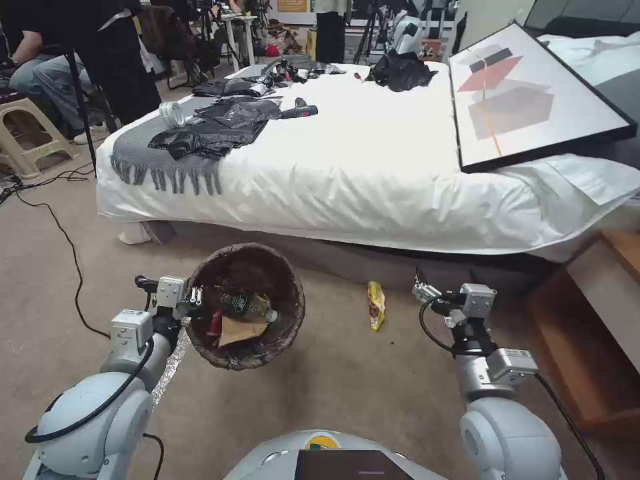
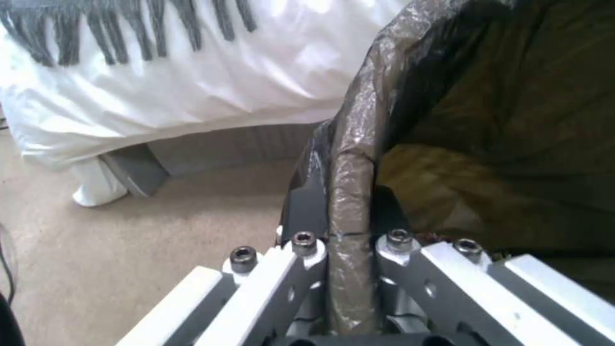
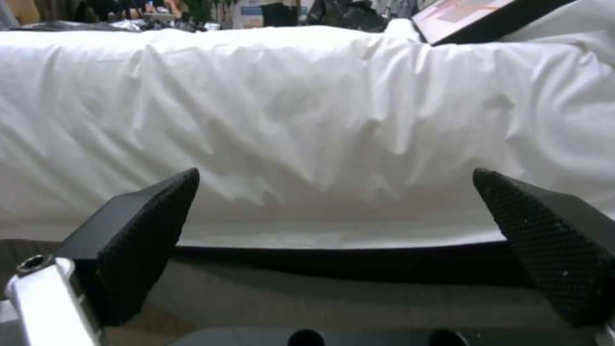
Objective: Pick up the trash bin, then pick up the garbage from the floor and place it into the trash bin.
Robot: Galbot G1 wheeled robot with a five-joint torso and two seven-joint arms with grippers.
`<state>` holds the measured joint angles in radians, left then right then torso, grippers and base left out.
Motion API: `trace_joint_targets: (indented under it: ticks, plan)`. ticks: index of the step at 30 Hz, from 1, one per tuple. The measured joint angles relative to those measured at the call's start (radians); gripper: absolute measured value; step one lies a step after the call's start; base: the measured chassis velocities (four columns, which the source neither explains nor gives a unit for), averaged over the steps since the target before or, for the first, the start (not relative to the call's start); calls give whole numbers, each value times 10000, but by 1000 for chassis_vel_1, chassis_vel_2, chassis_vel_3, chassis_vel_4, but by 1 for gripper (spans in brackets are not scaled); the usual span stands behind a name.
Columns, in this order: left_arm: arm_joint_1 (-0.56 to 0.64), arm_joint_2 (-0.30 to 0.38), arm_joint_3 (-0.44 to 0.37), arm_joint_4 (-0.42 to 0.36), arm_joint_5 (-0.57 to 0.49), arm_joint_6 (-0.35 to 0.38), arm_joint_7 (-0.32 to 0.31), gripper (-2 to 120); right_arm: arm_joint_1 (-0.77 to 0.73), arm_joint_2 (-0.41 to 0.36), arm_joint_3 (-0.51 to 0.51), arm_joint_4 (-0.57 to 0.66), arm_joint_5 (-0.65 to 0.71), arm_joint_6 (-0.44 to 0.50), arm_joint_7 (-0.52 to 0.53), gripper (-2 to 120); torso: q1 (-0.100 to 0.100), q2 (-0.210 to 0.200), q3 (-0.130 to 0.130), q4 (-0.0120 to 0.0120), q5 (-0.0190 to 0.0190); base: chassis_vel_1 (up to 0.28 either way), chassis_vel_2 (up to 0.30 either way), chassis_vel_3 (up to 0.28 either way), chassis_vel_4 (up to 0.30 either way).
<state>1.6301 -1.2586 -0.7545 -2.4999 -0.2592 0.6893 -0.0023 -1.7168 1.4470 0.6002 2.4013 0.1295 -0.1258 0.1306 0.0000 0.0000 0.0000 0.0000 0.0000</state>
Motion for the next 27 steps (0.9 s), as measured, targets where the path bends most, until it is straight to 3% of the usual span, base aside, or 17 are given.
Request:
trace_joint_targets:
  ticks: [27]
  plan:
    - [-6,-31,-17,0,-38,-13,-5,3,-344,-78,-470,57,-87,91,133,100,1,0,1,0,-1,-86,85,84,-84]
